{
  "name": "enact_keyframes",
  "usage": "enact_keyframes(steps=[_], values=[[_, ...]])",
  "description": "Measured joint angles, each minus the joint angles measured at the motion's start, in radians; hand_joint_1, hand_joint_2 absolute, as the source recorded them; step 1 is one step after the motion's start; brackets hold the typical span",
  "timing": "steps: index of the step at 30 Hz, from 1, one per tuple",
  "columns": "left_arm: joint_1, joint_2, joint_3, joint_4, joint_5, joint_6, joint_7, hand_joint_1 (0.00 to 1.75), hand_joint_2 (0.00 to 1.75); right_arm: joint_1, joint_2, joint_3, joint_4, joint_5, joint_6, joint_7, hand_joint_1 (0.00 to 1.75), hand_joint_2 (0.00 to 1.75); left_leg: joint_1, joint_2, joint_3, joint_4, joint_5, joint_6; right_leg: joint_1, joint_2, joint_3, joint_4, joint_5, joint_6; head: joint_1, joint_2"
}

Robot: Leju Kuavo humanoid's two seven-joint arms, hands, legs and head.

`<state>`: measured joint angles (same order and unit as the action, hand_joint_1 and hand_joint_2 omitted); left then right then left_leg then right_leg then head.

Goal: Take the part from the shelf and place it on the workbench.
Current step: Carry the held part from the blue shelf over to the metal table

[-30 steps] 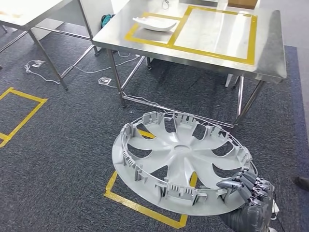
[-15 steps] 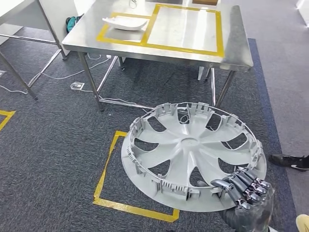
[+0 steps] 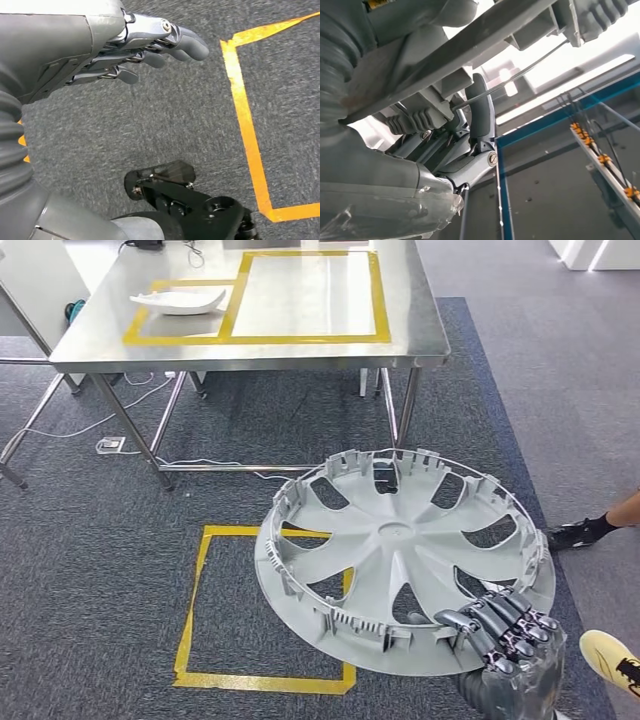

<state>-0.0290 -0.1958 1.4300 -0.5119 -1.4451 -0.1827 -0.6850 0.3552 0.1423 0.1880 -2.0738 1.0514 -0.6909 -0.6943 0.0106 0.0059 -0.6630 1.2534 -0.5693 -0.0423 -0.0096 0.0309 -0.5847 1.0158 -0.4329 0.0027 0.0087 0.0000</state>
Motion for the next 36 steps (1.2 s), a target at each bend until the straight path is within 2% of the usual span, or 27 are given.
enact_keyframes(steps=[2,3,5,7,9,10,12,13,14,15,17,18,19,20,23,24,25,26,28,29,30,31,33,34,36], values=[[-0.001,-0.002,0.0,0.0,0.0,-0.004,-0.005,0.0,1.75,0.015,0.0,-0.007,-0.006,0.002,0.0,0.006,1.75,1.75,0.004,-0.004,0.049,-0.121,0.077,-0.001,-0.002,0.012,0.001,0.002,-0.001,0.006,-0.001,0.0],[-0.003,-0.005,0.0,0.0,0.001,-0.01,-0.007,0.0,1.75,0.022,0.0,-0.011,-0.012,0.003,0.0,0.009,1.75,1.75,0.006,-0.01,0.076,-0.184,0.102,0.001,-0.001,0.017,-0.001,0.007,-0.004,0.011,-0.001,0.0],[-0.005,-0.017,-0.001,-0.007,0.005,-0.024,-0.013,0.0,1.75,0.035,0.0,-0.021,-0.023,0.003,0.0,0.013,1.75,1.75,0.006,-0.02,0.101,-0.246,0.116,0.011,0.001,0.023,-0.006,0.012,-0.006,0.023,-0.002,0.0],[-0.006,-0.03,-0.001,-0.018,0.007,-0.034,-0.014,0.0,1.75,0.047,0.0,-0.029,-0.031,0.003,0.0,0.015,1.75,1.75,0.004,-0.019,0.101,-0.251,0.116,0.027,0.0,0.025,-0.009,0.009,-0.005,0.033,-0.002,0.0],[-0.007,-0.038,-0.002,-0.027,0.008,-0.037,-0.015,0.0,1.75,0.054,0.0,-0.036,-0.037,0.003,0.0,0.016,1.75,1.75,0.006,-0.014,0.102,-0.253,0.118,0.041,-0.002,0.01,-0.023,0.035,-0.025,0.042,0.001,0.0],[-0.007,-0.041,-0.002,-0.03,0.008,-0.038,-0.015,0.0,1.75,0.056,0.0,-0.038,-0.039,0.003,0.0,0.016,1.75,1.75,0.006,-0.011,0.102,-0.254,0.119,0.047,-0.002,-0.003,-0.043,0.079,-0.052,0.046,0.003,0.0],[-0.006,-0.047,-0.002,-0.035,0.008,-0.039,-0.015,0.0,1.75,0.058,0.0,-0.042,-0.041,0.003,0.0,0.016,1.75,1.75,0.004,-0.005,0.102,-0.254,0.118,0.053,-0.002,-0.021,-0.106,0.218,-0.122,0.051,0.007,0.0],[-0.005,-0.049,-0.002,-0.037,0.008,-0.039,-0.015,0.0,1.75,0.06,0.0,-0.044,-0.042,0.002,0.0,0.016,1.75,1.75,0.003,-0.002,0.102,-0.254,0.118,0.054,-0.002,-0.023,-0.133,0.278,-0.145,0.052,0.007,0.0],[-0.005,-0.05,-0.002,-0.039,0.008,-0.039,-0.015,0.0,1.75,0.062,0.0,-0.045,-0.043,0.002,0.0,0.016,1.75,1.75,0.002,0.0,0.103,-0.254,0.118,0.054,-0.002,-0.024,-0.145,0.304,-0.148,0.052,0.007,0.0],[-0.005,-0.052,-0.002,-0.04,0.008,-0.039,-0.015,0.0,1.75,0.064,0.0,-0.046,-0.044,0.002,0.0,0.016,1.75,1.75,0.001,0.001,0.104,-0.254,0.117,0.054,-0.002,-0.024,-0.136,0.287,-0.131,0.05,0.007,0.0],[-0.006,-0.055,-0.002,-0.042,0.008,-0.039,-0.015,0.0,1.75,0.066,0.0,-0.048,-0.047,0.001,0.0,0.016,1.75,1.75,0.0,0.002,0.108,-0.253,0.115,0.052,-0.002,-0.028,-0.065,0.153,-0.065,0.043,0.007,0.0],[-0.006,-0.056,-0.002,-0.043,0.008,-0.04,-0.015,0.0,1.75,0.066,0.0,-0.048,-0.047,0.002,0.0,0.016,1.75,1.75,-0.002,0.001,0.11,-0.253,0.114,0.048,0.0,-0.032,-0.029,0.085,-0.042,0.04,0.007,0.0],[-0.006,-0.058,-0.002,-0.045,0.008,-0.04,-0.015,0.0,1.75,0.066,0.0,-0.049,-0.049,0.002,0.0,0.016,1.75,1.75,-0.004,0.001,0.112,-0.253,0.113,0.044,0.001,-0.034,-0.002,0.037,-0.029,0.037,0.006,0.0],[-0.006,-0.058,-0.002,-0.046,0.008,-0.04,-0.015,0.0,1.75,0.066,0.0,-0.05,-0.049,0.002,0.0,0.016,1.75,1.75,-0.005,0.001,0.112,-0.253,0.112,0.039,0.003,-0.035,0.01,0.016,-0.026,0.035,0.006,0.0],[-0.006,-0.06,-0.002,-0.049,0.008,-0.04,-0.015,0.0,1.75,0.069,0.0,-0.053,-0.053,0.002,0.0,0.016,1.75,1.75,-0.003,0.001,0.113,-0.256,0.112,0.021,0.006,-0.028,0.012,0.01,-0.023,0.02,0.005,0.0],[-0.007,-0.06,-0.002,-0.049,0.008,-0.04,-0.015,0.0,1.75,0.069,0.0,-0.054,-0.054,0.002,0.0,0.015,1.75,1.75,-0.003,0.001,0.107,-0.241,0.1,0.016,0.004,-0.027,0.013,0.007,-0.02,0.013,0.004,0.0],[-0.007,-0.06,-0.002,-0.05,0.008,-0.04,-0.015,0.0,1.75,0.07,0.0,-0.054,-0.055,0.002,0.0,0.015,1.75,1.75,-0.002,0.0,0.091,-0.207,0.078,0.011,0.002,-0.026,0.015,0.004,-0.018,0.007,0.003,0.0],[-0.007,-0.06,-0.002,-0.051,0.008,-0.04,-0.015,0.0,1.75,0.069,0.0,-0.055,-0.056,0.002,0.0,0.015,1.75,1.75,-0.002,-0.001,0.064,-0.15,0.046,0.008,0.0,-0.026,0.015,0.003,-0.018,0.003,0.001,0.0],[-0.006,-0.061,-0.002,-0.052,0.008,-0.04,-0.015,0.0,1.75,0.07,0.0,-0.057,-0.056,0.002,0.0,0.014,1.75,1.75,-0.002,-0.002,-0.006,-0.012,-0.013,0.004,0.001,-0.024,0.015,0.003,-0.018,-0.001,0.0,0.0],[-0.005,-0.061,-0.002,-0.053,0.008,-0.04,-0.015,0.0,1.75,0.071,0.0,-0.057,-0.056,0.002,0.0,0.014,1.75,1.75,-0.002,-0.002,-0.029,0.029,-0.019,0.003,0.001,-0.022,0.015,0.003,-0.019,-0.002,0.0,0.0],[-0.005,-0.061,-0.002,-0.053,0.008,-0.04,-0.015,0.0,1.75,0.072,0.0,-0.058,-0.056,0.002,0.0,0.013,1.75,1.75,-0.002,-0.002,-0.033,0.03,-0.004,0.004,0.001,-0.019,0.016,0.004,-0.02,-0.002,0.0,0.0],[-0.005,-0.061,-0.002,-0.053,0.008,-0.04,-0.015,0.0,1.75,0.072,0.0,-0.059,-0.056,0.002,0.0,0.013,1.75,1.75,-0.002,-0.002,-0.017,-0.01,0.029,0.006,0.001,-0.017,0.018,0.004,-0.021,-0.001,0.0,0.0],[-0.005,-0.061,-0.002,-0.054,0.008,-0.04,-0.015,0.0,1.75,0.072,0.0,-0.059,-0.056,0.002,0.0,0.013,1.75,1.75,-0.002,-0.003,0.048,-0.151,0.103,0.011,0.003,-0.012,0.023,0.005,-0.024,0.004,0.0,0.0],[-0.006,-0.061,-0.002,-0.054,0.008,-0.04,-0.015,0.0,1.75,0.072,0.0,-0.059,-0.056,0.002,0.0,0.013,1.75,1.75,-0.003,-0.004,0.075,-0.209,0.124,0.015,0.005,-0.009,0.024,0.006,-0.027,0.008,0.0,0.0],[-0.007,-0.062,-0.002,-0.054,0.008,-0.04,-0.015,0.0,1.75,0.073,0.0,-0.06,-0.056,0.001,0.0,0.013,1.75,1.75,-0.005,-0.004,0.095,-0.257,0.129,0.023,0.009,-0.006,0.023,0.006,-0.03,0.018,0.001,0.0]])
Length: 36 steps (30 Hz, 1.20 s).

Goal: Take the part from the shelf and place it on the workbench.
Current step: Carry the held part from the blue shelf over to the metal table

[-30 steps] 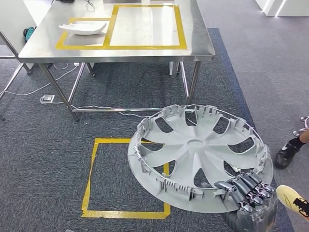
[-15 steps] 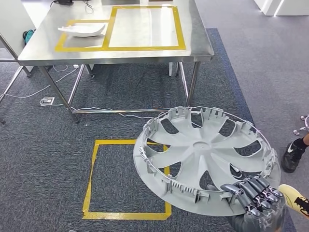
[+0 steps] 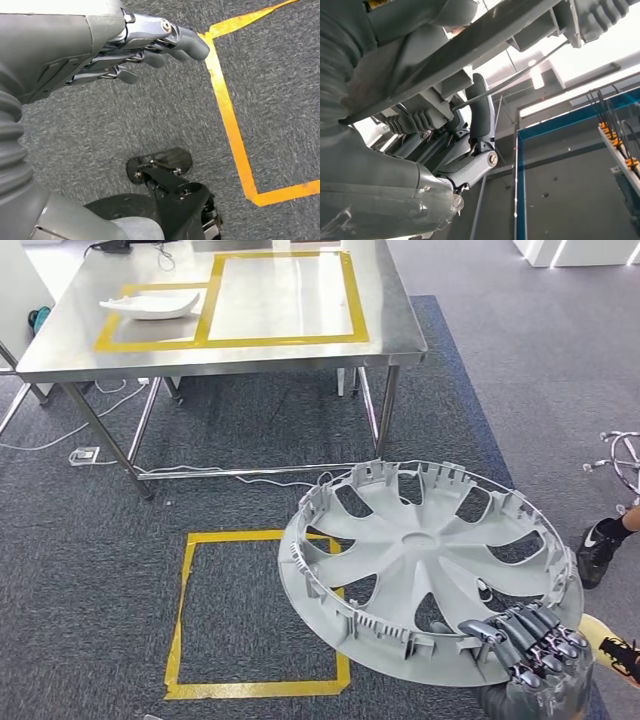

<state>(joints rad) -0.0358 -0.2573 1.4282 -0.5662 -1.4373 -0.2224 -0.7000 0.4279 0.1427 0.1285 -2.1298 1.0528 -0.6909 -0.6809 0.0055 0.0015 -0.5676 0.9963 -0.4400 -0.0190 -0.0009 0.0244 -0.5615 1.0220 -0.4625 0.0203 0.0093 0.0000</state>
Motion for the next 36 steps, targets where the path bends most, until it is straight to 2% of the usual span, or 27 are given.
enact_keyframes(steps=[2,4,5,7,8,9,10,12,13,14,17,19,20,22,23,24,25,27,29,30,32,33,34,36], values=[[0.0,0.0,0.0,-0.001,0.0,0.0,0.0,0.0,1.75,0.001,0.0,0.0,0.0,0.0,0.0,0.0,1.75,1.75,0.0,0.001,0.0,-0.005,0.002,0.012,-0.003,0.0,-0.001,-0.002,-0.001,0.011,0.0,0.0],[0.0,0.0,0.0,-0.002,0.0,0.0,0.0,0.0,1.75,0.002,0.0,-0.001,-0.002,0.0,0.0,0.0,1.75,1.75,0.004,0.002,0.003,-0.009,0.004,0.025,-0.005,-0.008,-0.022,0.04,-0.028,0.022,0.005,0.0],[0.0,-0.001,0.0,-0.003,0.0,0.0,0.0,0.0,1.75,0.002,0.0,-0.002,-0.002,0.0,0.0,0.0,1.75,1.75,0.005,0.003,0.004,-0.01,0.004,0.029,-0.006,-0.012,-0.048,0.093,-0.057,0.027,0.007,0.0],[0.0,-0.003,0.0,-0.003,0.0,0.0,0.0,0.0,1.75,0.002,0.0,-0.002,-0.003,0.0,0.0,0.0,1.75,1.75,0.005,0.003,0.004,-0.009,0.002,0.033,-0.008,-0.016,-0.119,0.236,-0.118,0.034,0.011,0.0],[0.001,-0.003,0.0,-0.003,0.0,0.0,0.0,0.0,1.75,0.003,0.0,-0.002,-0.003,0.0,0.0,0.0,1.75,1.75,0.005,0.004,0.005,-0.009,0.001,0.033,-0.009,-0.016,-0.146,0.286,-0.132,0.036,0.011,0.0],[0.001,-0.003,0.0,-0.003,0.0,0.0,0.0,0.0,1.75,0.004,0.0,-0.002,-0.003,0.0,0.0,0.0,1.75,1.75,0.006,0.004,0.007,-0.009,0.0,0.033,-0.009,-0.017,-0.155,0.299,-0.124,0.038,0.012,0.0],[0.001,-0.004,0.0,-0.003,0.0,0.0,0.0,0.0,1.75,0.004,0.0,-0.002,-0.003,0.0,0.0,0.0,1.75,1.75,0.007,0.004,0.01,-0.009,-0.002,0.031,-0.01,-0.017,-0.141,0.266,-0.096,0.038,0.011,0.0],[0.001,-0.004,0.0,-0.004,0.0,0.0,0.0,0.0,1.75,0.004,0.0,-0.003,-0.003,0.0,0.0,0.0,1.75,1.75,0.008,0.002,0.019,-0.008,-0.007,0.024,-0.012,-0.022,-0.069,0.119,-0.024,0.039,0.012,0.0],[0.001,-0.004,0.0,-0.004,0.0,0.0,0.0,0.0,1.75,0.003,0.0,-0.003,-0.003,0.0,0.0,0.0,1.75,1.75,0.007,0.002,0.021,-0.007,-0.01,0.019,-0.012,-0.023,-0.036,0.055,-0.002,0.036,0.013,0.0],[0.001,-0.004,0.0,-0.005,0.0,0.0,0.0,0.0,1.75,0.003,0.0,-0.003,-0.003,0.0,0.0,0.0,1.75,1.75,0.005,0.001,0.022,-0.007,-0.012,0.013,-0.012,-0.023,-0.016,0.018,0.007,0.032,0.013,0.0],[0.0,-0.003,0.0,-0.006,0.0,0.0,0.0,0.0,1.75,0.005,0.0,-0.003,-0.005,0.0,0.0,0.0,1.75,1.75,0.004,0.002,0.021,-0.007,-0.011,-0.006,-0.009,-0.017,-0.012,0.005,0.008,0.01,0.012,0.0],[0.0,-0.003,0.0,-0.007,0.0,0.0,0.0,0.0,1.75,0.006,0.0,-0.004,-0.007,0.0,0.0,0.0,1.75,1.75,0.005,0.002,0.008,0.028,-0.035,-0.016,-0.012,-0.016,-0.011,0.002,0.01,-0.004,0.008,0.0],[0.0,-0.003,0.0,-0.007,0.0,0.0,0.0,0.0,1.75,0.006,0.0,-0.004,-0.008,0.0,0.0,0.0,1.75,1.75,0.005,0.002,-0.013,0.076,-0.063,-0.019,-0.013,-0.016,-0.01,0.001,0.011,-0.01,0.006,0.0],[0.0,-0.003,0.0,-0.007,0.0,0.0,0.0,0.0,1.75,0.006,0.0,-0.005,-0.008,0.0,0.0,0.0,1.75,1.75,0.004,0.001,-0.078,0.212,-0.131,-0.02,-0.01,-0.016,-0.01,0.001,0.009,-0.016,0.003,0.0],[0.001,-0.003,0.0,-0.007,0.0,0.0,0.0,0.0,1.75,0.006,0.0,-0.005,-0.008,0.0,0.0,0.0,1.75,1.75,0.004,0.001,-0.108,0.268,-0.15,-0.02,-0.009,-0.016,-0.01,0.001,0.009,-0.018,0.003,0.0],[0.002,-0.004,0.0,-0.007,0.0,0.0,0.0,0.0,1.75,0.007,0.0,-0.005,-0.008,0.0,0.0,0.0,1.75,1.75,0.004,0.001,-0.122,0.292,-0.148,-0.018,-0.007,-0.015,-0.01,0.001,0.008,-0.019,0.003,0.0],[0.002,-0.004,0.0,-0.007,0.0,0.0,0.0,0.0,1.75,0.007,0.0,-0.005,-0.008,0.0,0.0,0.0,1.75,1.75,0.003,0.001,-0.118,0.276,-0.125,-0.016,-0.007,-0.013,-0.008,0.001,0.008,-0.019,0.003,0.0],[0.002,-0.003,0.0,-0.007,0.0,0.0,0.0,0.0,1.75,0.007,0.0,-0.006,-0.008,0.0,0.0,0.0,1.75,1.75,0.003,0.001,-0.063,0.152,-0.047,-0.008,-0.006,-0.01,-0.003,0.002,0.006,-0.017,0.003,0.0],[0.001,-0.003,0.0,-0.007,0.0,0.0,0.0,0.0,1.75,0.007,0.0,-0.006,-0.008,0.0,0.0,0.0,1.75,1.75,0.002,0.0,-0.009,0.031,-0.003,-0.002,0.0,-0.008,-0.003,0.006,0.001,-0.011,0.003,0.0],[0.0,-0.004,0.0,-0.007,0.0,0.001,0.0,0.0,1.75,0.007,0.0,-0.006,-0.008,0.0,0.0,0.0,1.75,1.75,0.002,0.0,0.002,0.002,0.003,-0.003,0.002,-0.008,-0.005,0.007,0.0,-0.013,0.004,0.0],[0.001,-0.004,0.0,-0.007,0.0,0.001,0.0,0.0,1.75,0.007,0.0,-0.006,-0.008,0.0,0.0,0.0,1.75,1.75,-0.001,-0.001,0.003,-0.006,0.002,-0.003,0.003,-0.009,-0.007,0.003,0.0,-0.016,0.005,0.0],[0.001,-0.004,0.0,-0.008,0.001,0.001,0.0,0.0,1.75,0.007,0.0,-0.006,-0.008,0.002,0.0,0.005,1.75,1.75,-0.003,-0.001,0.003,-0.005,0.0,0.002,0.001,-0.01,-0.004,-0.004,0.002,-0.012,0.004,0.0],[0.001,-0.003,0.0,-0.008,0.005,0.0,0.0,0.0,1.75,0.007,-0.001,-0.004,-0.008,0.009,0.0,0.024,1.75,1.75,-0.004,-0.002,0.003,-0.007,-0.003,0.011,-0.001,-0.01,0.0,-0.005,0.007,-0.001,0.004,0.0],[0.0,0.004,-0.001,-0.007,0.02,0.007,0.0,0.0,1.75,0.002,-0.013,0.014,-0.004,0.047,0.0,0.113,1.75,1.75,-0.002,-0.004,0.008,-0.013,-0.007,0.029,-0.003,-0.011,0.004,-0.001,0.015,0.019,0.004,0.0]])
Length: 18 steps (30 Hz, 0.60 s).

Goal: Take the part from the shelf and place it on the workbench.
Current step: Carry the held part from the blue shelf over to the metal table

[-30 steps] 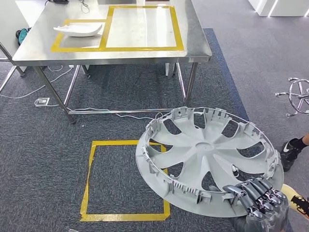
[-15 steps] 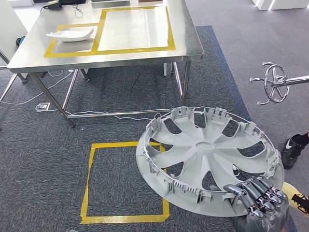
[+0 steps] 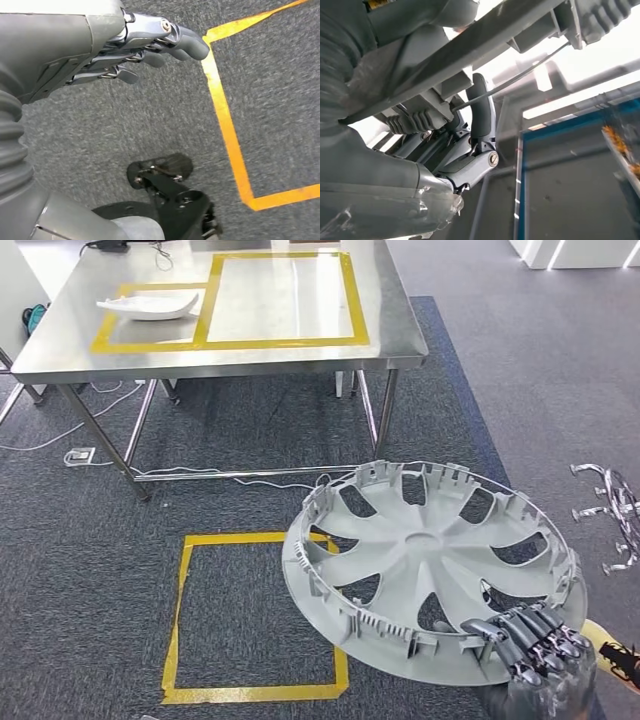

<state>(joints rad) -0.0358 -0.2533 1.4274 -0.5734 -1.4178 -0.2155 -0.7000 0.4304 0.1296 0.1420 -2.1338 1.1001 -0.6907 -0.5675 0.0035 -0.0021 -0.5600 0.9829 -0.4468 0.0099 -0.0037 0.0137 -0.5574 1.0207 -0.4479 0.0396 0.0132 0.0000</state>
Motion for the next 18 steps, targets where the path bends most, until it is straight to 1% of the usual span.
enact_keyframes(steps=[1,2,3,5,6,7,8,9,10,11,12,13,14,15,16,17,18], values=[[-0.001,0.007,0.0,0.005,0.009,0.008,0.0,0.0,1.75,-0.007,-0.011,0.017,0.004,0.025,0.0,0.06,1.75,1.75,0.003,0.0,0.005,-0.003,-0.001,0.006,0.0,-0.002,-0.004,0.013,-0.005,0.004,0.002,0.0],[-0.003,0.016,-0.001,0.013,0.016,0.019,0.0,0.0,1.75,-0.015,-0.022,0.034,0.008,0.046,0.0,0.111,1.75,1.75,0.005,0.0,0.01,-0.004,-0.001,0.009,0.0,-0.003,-0.016,0.036,-0.022,0.006,0.004,0.0],[-0.004,0.026,-0.001,0.024,0.021,0.032,0.0,0.0,1.75,-0.024,-0.032,0.05,0.013,0.062,0.0,0.146,1.75,1.75,0.006,0.001,0.013,-0.004,-0.001,0.011,0.0,-0.005,-0.039,0.081,-0.05,0.007,0.006,0.0],[-0.006,0.047,-0.001,0.047,0.029,0.055,0.0,0.0,1.75,-0.036,-0.049,0.075,0.023,0.078,0.0,0.175,1.75,1.75,0.006,0.001,0.016,-0.003,-0.004,0.011,-0.003,-0.006,-0.107,0.213,-0.112,0.013,0.009,0.0],[-0.006,0.056,-0.001,0.058,0.032,0.064,0.0,0.0,1.75,-0.039,-0.056,0.085,0.027,0.082,0.0,0.179,1.75,1.75,0.006,0.001,0.018,-0.003,-0.007,0.01,-0.005,-0.006,-0.137,0.264,-0.128,0.016,0.01,0.0],[-0.006,0.063,-0.001,0.068,0.035,0.07,0.0,0.0,1.75,-0.042,-0.063,0.095,0.031,0.085,0.0,0.182,1.75,1.75,0.007,-0.001,0.022,-0.003,-0.01,0.007,-0.007,-0.006,-0.151,0.281,-0.126,0.017,0.01,0.0],[-0.006,0.069,-0.001,0.077,0.038,0.075,0.0,0.0,1.75,-0.044,-0.069,0.103,0.035,0.086,0.0,0.183,1.75,1.75,0.009,-0.004,0.029,-0.003,-0.014,0.003,-0.009,-0.006,-0.144,0.257,-0.103,0.017,0.009,0.0],[-0.006,0.072,-0.002,0.086,0.04,0.078,0.0,0.0,1.75,-0.044,-0.075,0.11,0.038,0.089,0.0,0.185,1.75,1.75,0.012,-0.007,0.038,-0.003,-0.019,-0.002,-0.011,-0.006,-0.118,0.195,-0.063,0.016,0.01,0.0],[-0.006,0.077,-0.002,0.094,0.043,0.081,0.0,0.0,1.75,-0.045,-0.079,0.116,0.041,0.09,0.0,0.186,1.75,1.75,0.015,-0.011,0.046,-0.003,-0.025,-0.009,-0.013,-0.002,-0.084,0.124,-0.028,0.018,0.01,0.0],[-0.007,0.082,-0.002,0.1,0.045,0.083,0.0,0.0,1.75,-0.046,-0.082,0.12,0.043,0.092,0.0,0.187,1.75,1.75,0.016,-0.015,0.052,-0.002,-0.03,-0.015,-0.014,0.003,-0.057,0.062,-0.01,0.018,0.012,0.0],[-0.008,0.086,-0.002,0.105,0.047,0.085,0.0,0.0,1.75,-0.048,-0.085,0.124,0.044,0.092,0.0,0.187,1.75,1.75,0.017,-0.017,0.054,-0.003,-0.034,-0.023,-0.013,0.007,-0.037,0.021,-0.002,0.015,0.012,0.0],[-0.009,0.091,-0.002,0.109,0.048,0.086,0.0,0.0,1.75,-0.049,-0.087,0.126,0.046,0.093,0.0,0.188,1.75,1.75,0.016,-0.018,0.055,-0.003,-0.035,-0.03,-0.011,0.011,-0.032,0.008,-0.007,0.008,0.011,0.0],[-0.01,0.094,-0.002,0.113,0.048,0.086,0.0,0.0,1.75,-0.05,-0.088,0.129,0.047,0.093,0.0,0.188,1.75,1.75,0.016,-0.019,0.055,-0.004,-0.035,-0.037,-0.009,0.011,-0.031,0.006,-0.012,-0.002,0.011,0.0],[-0.01,0.097,-0.002,0.117,0.049,0.086,0.0,0.0,1.75,-0.05,-0.089,0.13,0.047,0.093,0.0,0.188,1.75,1.75,0.016,-0.019,0.056,-0.003,-0.034,-0.042,-0.01,0.009,-0.025,0.006,-0.009,-0.012,0.009,0.0],[-0.011,0.098,-0.002,0.12,0.049,0.087,0.0,0.0,1.75,-0.049,-0.09,0.132,0.048,0.094,0.0,0.188,1.75,1.75,0.017,-0.018,0.055,0.009,-0.034,-0.047,-0.01,0.007,-0.018,0.004,-0.009,-0.019,0.007,0.0],[-0.012,0.1,-0.002,0.123,0.049,0.087,0.0,0.0,1.75,-0.049,-0.09,0.133,0.048,0.094,0.0,0.189,1.75,1.75,0.017,-0.015,0.041,0.038,-0.037,-0.05,-0.01,0.004,-0.009,0.003,-0.012,-0.027,0.005,0.0],[-0.015,0.101,-0.002,0.126,0.049,0.087,0.0,0.0,1.75,-0.049,-0.091,0.134,0.049,0.094,0.0,0.189,1.75,1.75,0.016,-0.013,0.013,0.088,-0.048,-0.052,-0.01,0.0,0.0,0.001,-0.016,-0.033,0.003,0.0]])
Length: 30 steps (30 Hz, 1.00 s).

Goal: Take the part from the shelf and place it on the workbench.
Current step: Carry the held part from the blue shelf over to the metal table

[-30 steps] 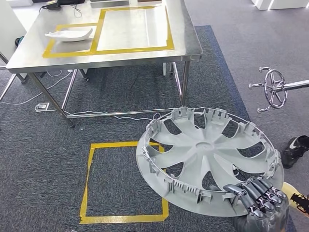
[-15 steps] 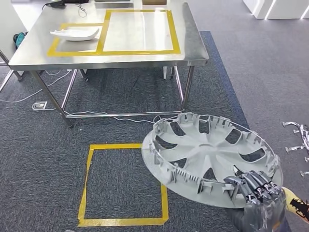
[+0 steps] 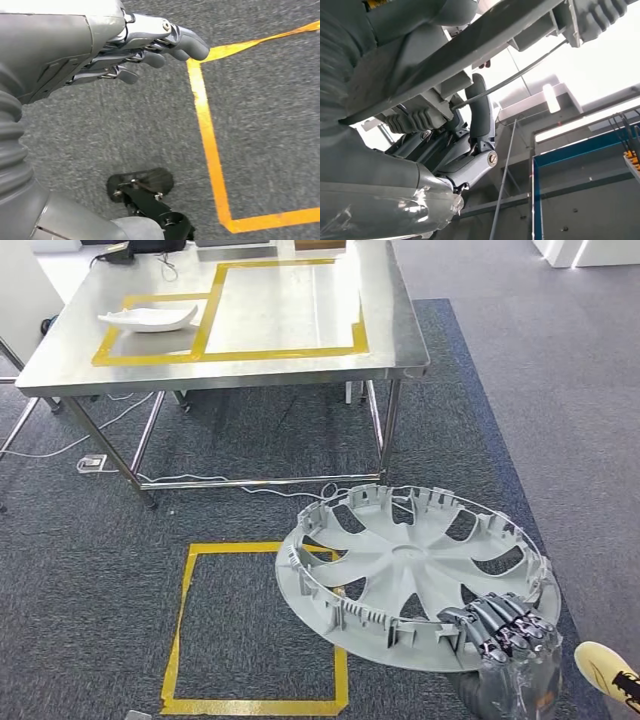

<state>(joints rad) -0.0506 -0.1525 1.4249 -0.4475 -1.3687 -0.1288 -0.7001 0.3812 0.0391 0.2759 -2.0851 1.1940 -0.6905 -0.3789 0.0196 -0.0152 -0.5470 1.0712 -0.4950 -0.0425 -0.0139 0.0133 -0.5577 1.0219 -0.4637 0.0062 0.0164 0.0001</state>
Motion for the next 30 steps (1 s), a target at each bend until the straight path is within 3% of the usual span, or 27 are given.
enact_keyframes(steps=[3,4,5,7,9,11,13,14,16,18,20,21,22,24,25,26,28,30], values=[[0.0,0.003,0.0,0.007,0.0,0.0,0.0,0.0,1.75,-0.002,-0.001,0.006,0.0,0.001,0.0,0.0,1.75,1.75,-0.003,0.003,-0.13,0.188,-0.07,-0.001,0.006,-0.009,0.019,-0.001,-0.021,-0.012,-0.003,0.0],[0.002,0.004,0.0,0.009,-0.001,0.001,0.0,0.0,1.75,-0.001,-0.001,0.007,0.0,0.003,0.0,0.003,1.75,1.75,-0.005,0.003,-0.158,0.211,-0.081,0.002,0.008,-0.011,0.029,-0.001,-0.03,-0.013,-0.003,0.0],[0.005,0.004,0.0,0.011,-0.001,0.002,0.0,0.0,1.75,0.003,-0.003,0.008,-0.001,0.004,0.0,0.007,1.75,1.75,-0.007,0.003,-0.17,0.201,-0.073,0.006,0.009,-0.015,0.042,-0.001,-0.04,-0.013,-0.004,0.0],[0.007,0.002,0.0,0.014,-0.003,0.008,0.0,0.0,1.75,0.017,-0.009,0.006,-0.008,0.003,0.0,0.016,1.75,1.75,-0.014,0.014,-0.15,0.1,0.004,0.02,0.011,-0.025,0.071,-0.002,-0.064,-0.01,-0.004,0.0],[0.009,-0.002,-0.001,0.016,-0.004,0.014,0.0,0.0,1.75,0.034,-0.019,0.004,-0.021,-0.007,0.0,0.018,1.75,1.75,-0.024,0.043,-0.123,-0.013,0.082,0.032,0.016,-0.035,0.095,-0.004,-0.093,-0.002,-0.007,0.0],[0.01,-0.01,-0.001,0.016,-0.005,0.017,0.0,0.0,1.75,0.049,-0.028,0.003,-0.035,-0.015,0.0,0.018,1.75,1.75,-0.027,0.052,-0.111,-0.059,0.101,0.037,0.022,-0.044,0.121,-0.009,-0.113,0.008,-0.006,0.0],[0.01,-0.017,-0.002,0.017,-0.005,0.018,0.0,0.0,1.75,0.057,-0.036,0.003,-0.045,-0.018,0.0,0.018,1.75,1.75,-0.023,0.034,-0.094,-0.064,0.097,0.045,0.023,-0.046,0.136,-0.001,-0.109,0.019,-0.002,0.0],[0.011,-0.019,-0.002,0.018,-0.005,0.019,0.0,0.0,1.75,0.059,-0.039,0.003,-0.048,-0.019,0.0,0.018,1.75,1.75,-0.02,0.026,-0.085,-0.066,0.094,0.051,0.022,-0.041,0.124,0.033,-0.1,0.025,0.0,0.0],[0.011,-0.022,-0.003,0.018,-0.005,0.02,0.0,0.0,1.75,0.061,-0.045,0.002,-0.052,-0.019,0.0,0.018,1.75,1.75,-0.018,0.014,-0.066,-0.066,0.083,0.061,0.018,-0.027,0.051,0.146,-0.116,0.035,0.004,0.0],[0.011,-0.023,-0.003,0.018,-0.005,0.021,0.0,0.0,1.75,0.063,-0.049,0.002,-0.054,-0.02,0.0,0.018,1.75,1.75,-0.017,-0.001,-0.046,-0.066,0.064,0.065,0.016,-0.019,-0.042,0.258,-0.183,0.043,0.005,0.0],[0.014,-0.026,-0.003,0.018,-0.005,0.021,0.0,0.0,1.75,0.066,-0.052,0.0,-0.055,-0.02,0.0,0.018,1.75,1.75,-0.017,-0.019,-0.015,-0.066,0.039,0.065,0.015,-0.017,-0.093,0.268,-0.238,0.045,0.005,0.0],[0.015,-0.027,-0.003,0.018,-0.005,0.021,0.0,0.0,1.75,0.068,-0.053,-0.001,-0.055,-0.021,0.0,0.018,1.75,1.75,-0.017,-0.028,0.004,-0.066,0.026,0.064,0.014,-0.016,-0.099,0.233,-0.229,0.045,0.005,0.0],[0.015,-0.027,-0.003,0.018,-0.005,0.021,0.0,0.0,1.75,0.069,-0.054,-0.002,-0.056,-0.021,0.0,0.018,1.75,1.75,-0.016,-0.037,0.021,-0.066,0.013,0.062,0.013,-0.009,-0.096,0.178,-0.187,0.043,0.005,0.0],[0.015,-0.028,-0.003,0.018,-0.005,0.021,0.0,0.0,1.75,0.072,-0.055,-0.004,-0.056,-0.021,0.0,0.018,1.75,1.75,-0.016,-0.052,0.046,-0.066,-0.011,0.056,0.014,0.016,-0.088,0.069,-0.046,0.035,0.006,0.0],[0.015,-0.029,-0.003,0.018,-0.005,0.021,0.0,0.0,1.75,0.073,-0.055,-0.005,-0.057,-0.021,0.0,0.018,1.75,1.75,-0.016,-0.059,0.052,-0.07,-0.019,0.051,0.016,0.025,-0.082,0.036,0.007,0.029,0.005,0.0],[0.014,-0.029,-0.003,0.018,-0.005,0.021,0.0,0.0,1.75,0.073,-0.056,-0.006,-0.058,-0.021,0.0,0.018,1.75,1.75,-0.016,-0.064,0.057,-0.07,-0.022,0.045,0.018,0.028,-0.077,0.021,0.036,0.021,0.004,0.0],[0.014,-0.029,-0.003,0.018,-0.005,0.021,0.0,0.0,1.75,0.074,-0.057,-0.008,-0.061,-0.02,0.0,0.018,1.75,1.75,-0.017,-0.065,0.053,-0.052,-0.01,0.034,0.019,0.018,-0.055,0.009,0.035,0.008,0.001,0.0],[0.011,-0.029,-0.003,0.018,-0.005,0.021,0.0,0.0,1.75,0.076,-0.058,-0.01,-0.062,-0.019,0.0,0.018,1.75,1.75,-0.021,-0.039,0.005,0.036,0.015,0.025,0.015,0.005,-0.03,-0.006,0.027,-0.003,-0.004,0.0]])
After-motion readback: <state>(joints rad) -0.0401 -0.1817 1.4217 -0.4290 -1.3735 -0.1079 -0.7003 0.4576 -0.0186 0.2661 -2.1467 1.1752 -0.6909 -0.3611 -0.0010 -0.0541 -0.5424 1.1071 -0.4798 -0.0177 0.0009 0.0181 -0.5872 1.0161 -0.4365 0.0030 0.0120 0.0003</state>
